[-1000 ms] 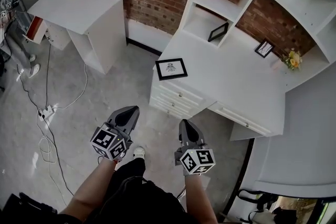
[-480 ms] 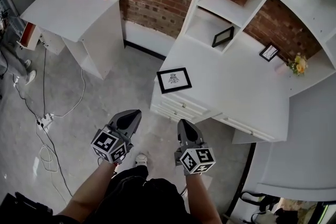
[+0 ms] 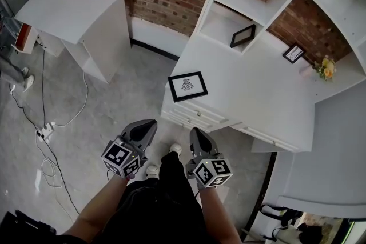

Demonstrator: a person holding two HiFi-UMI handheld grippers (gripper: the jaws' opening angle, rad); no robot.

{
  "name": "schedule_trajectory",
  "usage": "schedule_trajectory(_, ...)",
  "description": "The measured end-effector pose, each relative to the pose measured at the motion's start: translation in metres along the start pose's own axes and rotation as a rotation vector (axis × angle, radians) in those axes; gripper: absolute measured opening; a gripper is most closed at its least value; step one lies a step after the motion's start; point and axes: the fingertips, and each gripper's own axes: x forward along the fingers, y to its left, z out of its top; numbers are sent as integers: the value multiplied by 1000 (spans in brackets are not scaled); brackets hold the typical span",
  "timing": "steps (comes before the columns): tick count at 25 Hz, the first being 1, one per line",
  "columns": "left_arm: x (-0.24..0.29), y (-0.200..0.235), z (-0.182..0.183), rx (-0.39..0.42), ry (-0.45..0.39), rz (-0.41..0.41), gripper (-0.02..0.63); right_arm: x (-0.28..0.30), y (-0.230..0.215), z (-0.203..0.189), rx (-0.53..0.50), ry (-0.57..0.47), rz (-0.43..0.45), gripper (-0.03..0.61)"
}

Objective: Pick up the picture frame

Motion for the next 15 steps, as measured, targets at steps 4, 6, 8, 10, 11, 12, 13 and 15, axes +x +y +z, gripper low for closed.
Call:
schedule_trajectory(4,10,8,-3,-7,4,12,2,16,-6,-3,60,8,15,3)
schedule_trajectory(6,17,12,-3,-9,5,13,2,27,-8,-4,75,22,33,5)
schedule_trajectory(8,24,15,-3,-10,11,14,2,36,-10,-5,92,39,48,5)
schedule_trajectory(10,31,17,-3,-14,13,12,2,44,-12,-5,106,51,59,5)
schedule_trajectory(11,34,19,-3,-17,13,12,2,49,-13,-6,113,57,65,5)
schedule_trajectory(12,37,22,-3,-19,12,14,2,53,-14,-7,120,64,70,9)
schedule_trajectory(13,39,25,-3,-23,12,18,2,58,-15,-10,128,72,74,14)
schedule_trajectory(15,43,31,-5,-33,17,25,2,65,-17,-14,141,91,77,14)
